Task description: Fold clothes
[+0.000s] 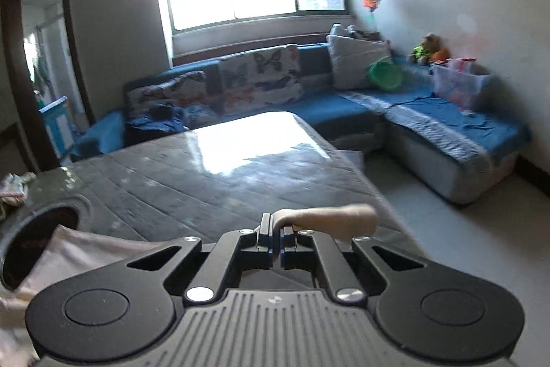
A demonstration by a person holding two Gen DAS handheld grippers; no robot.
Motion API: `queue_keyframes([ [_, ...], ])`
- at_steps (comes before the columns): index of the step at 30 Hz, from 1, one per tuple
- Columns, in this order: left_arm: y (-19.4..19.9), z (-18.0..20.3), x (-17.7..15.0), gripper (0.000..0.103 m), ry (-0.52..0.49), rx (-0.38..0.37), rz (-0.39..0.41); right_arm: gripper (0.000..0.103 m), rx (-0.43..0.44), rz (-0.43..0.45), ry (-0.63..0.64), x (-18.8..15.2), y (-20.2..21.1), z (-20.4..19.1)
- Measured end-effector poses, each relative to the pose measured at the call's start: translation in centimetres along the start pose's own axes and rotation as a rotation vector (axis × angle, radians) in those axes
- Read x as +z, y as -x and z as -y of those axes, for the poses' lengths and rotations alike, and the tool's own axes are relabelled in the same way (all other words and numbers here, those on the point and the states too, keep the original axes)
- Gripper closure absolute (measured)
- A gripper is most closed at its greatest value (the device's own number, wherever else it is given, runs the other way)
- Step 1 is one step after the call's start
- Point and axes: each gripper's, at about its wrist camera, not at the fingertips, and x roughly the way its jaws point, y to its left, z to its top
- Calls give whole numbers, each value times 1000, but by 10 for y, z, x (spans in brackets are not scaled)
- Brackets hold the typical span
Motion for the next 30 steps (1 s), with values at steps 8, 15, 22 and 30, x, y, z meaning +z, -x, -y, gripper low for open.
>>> queue_keyframes([
  [8,-1,2,-2,88,-73,1,-48,92,-50,-191,16,-35,-11,16],
  [15,50,25,-3,75,-211,-152,55,66,-41,-135,75,-29,9,13],
  [22,106,108,-43,75,-478,-519,63,66,213,-128,229,-30,29,-33],
  [30,124,175,-82,60,-670,-758,15,66,530,-302,406,-70,37,-102],
])
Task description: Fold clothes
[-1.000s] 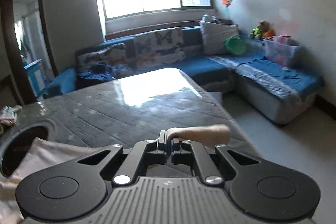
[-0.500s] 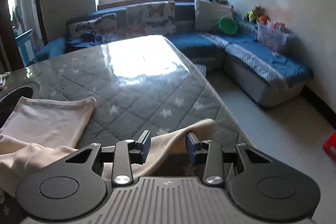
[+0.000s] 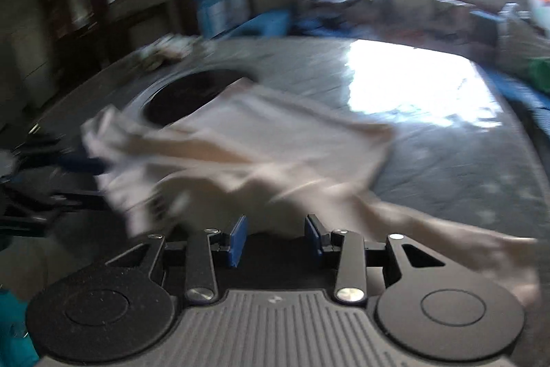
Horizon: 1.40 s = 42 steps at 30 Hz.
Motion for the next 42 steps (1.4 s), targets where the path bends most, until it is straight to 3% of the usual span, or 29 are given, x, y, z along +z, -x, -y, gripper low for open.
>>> queue_keyframes([
  [7,-29,4,-7,60,-21,-9,-72,58,85,-51,61,-7,-18,-25],
  [9,-30,2,-9,70,-17,-14,-76,59,86,-66,65,-7,-26,-29],
  [12,-32,-1,-10,84,-11,-8,-82,69,71,-74,60,-4,-36,-28],
  [14,-30,-5,-9,90,0,-6,-82,87,90,-73,45,-4,-36,-26],
  [16,-26,-8,-7,92,9,-2,-68,92,98,-70,44,-3,-34,-24],
  [20,-13,-11,-1,94,16,-17,-34,98,161,-74,26,-2,-20,-24],
  [26,8,-17,-4,94,-17,-112,-43,99,305,-111,130,-3,14,-47],
  [27,8,-17,-4,94,-27,-94,-46,98,312,-116,149,-3,18,-51],
  [30,7,-17,-2,94,-52,-39,-37,90,218,-107,162,-2,17,-49],
  [33,9,-12,8,90,-49,-75,17,84,148,-90,107,1,12,-32],
  [35,-1,2,14,86,-78,-102,20,70,112,-75,76,4,11,-20],
  [39,-26,30,23,81,-124,-145,15,63,58,-42,44,8,13,-2],
  [41,-41,40,24,74,-128,-138,2,45,32,-22,33,11,17,6],
  [42,-48,45,25,69,-130,-134,-4,42,18,-12,26,13,19,10],
])
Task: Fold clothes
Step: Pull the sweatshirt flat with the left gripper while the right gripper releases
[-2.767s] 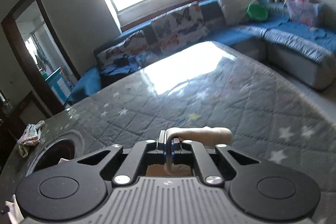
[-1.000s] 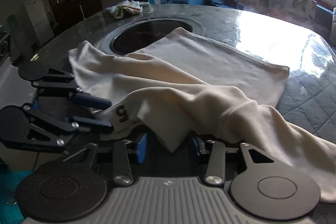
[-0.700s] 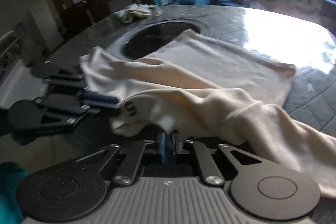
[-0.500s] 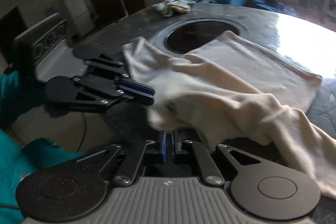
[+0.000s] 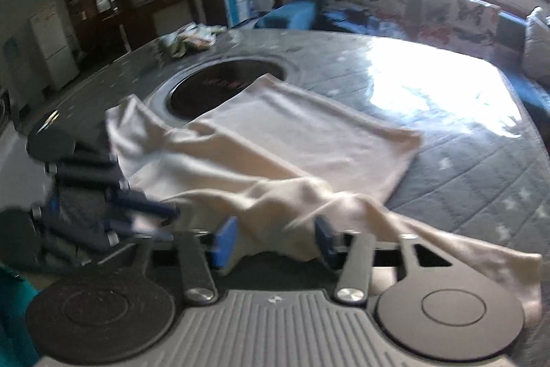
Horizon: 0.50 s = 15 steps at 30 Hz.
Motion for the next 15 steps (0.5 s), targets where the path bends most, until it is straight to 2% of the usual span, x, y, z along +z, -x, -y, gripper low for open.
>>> queue_keyframes([
  [3,-23,9,2,68,-19,43,-31,40,-41,20,-57,3,0,17],
  [6,-38,10,0,70,-12,66,-70,32,-43,21,-134,4,-7,36],
  [7,-38,8,-1,72,-3,59,-70,28,-47,22,-156,4,-9,42],
  [8,-38,6,-1,84,6,50,-69,28,-52,22,-172,4,-12,46],
  [9,-37,4,0,90,19,39,-74,27,-55,23,-182,5,-14,49],
  [11,-34,-2,1,95,44,10,-81,20,-69,28,-210,6,-19,55],
  [15,-16,-10,1,96,96,-131,-72,18,-90,41,-229,9,-25,63],
])
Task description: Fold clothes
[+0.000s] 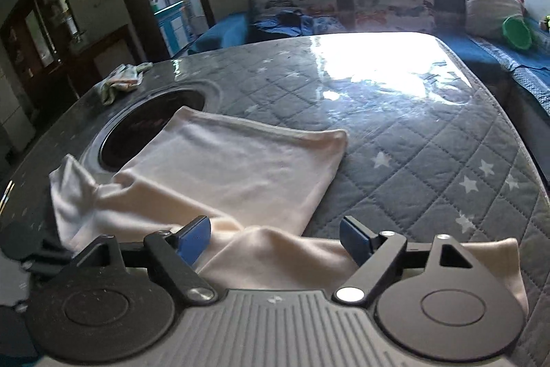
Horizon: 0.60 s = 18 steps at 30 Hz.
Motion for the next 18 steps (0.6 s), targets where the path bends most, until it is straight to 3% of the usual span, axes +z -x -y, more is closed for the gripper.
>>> queue_keyframes([
  [11,33,-5,-16,94,27,-241,-22,17,-54,-5,-50,16,-41,13],
  [13,43,-8,-11,91,9,-210,3,18,-62,-5,-41,18,-47,12],
  [16,54,-31,4,72,32,-110,54,18,-68,-8,-25,23,-54,12],
  [18,57,-54,11,53,75,-4,72,21,-72,-10,-21,28,-58,13],
])
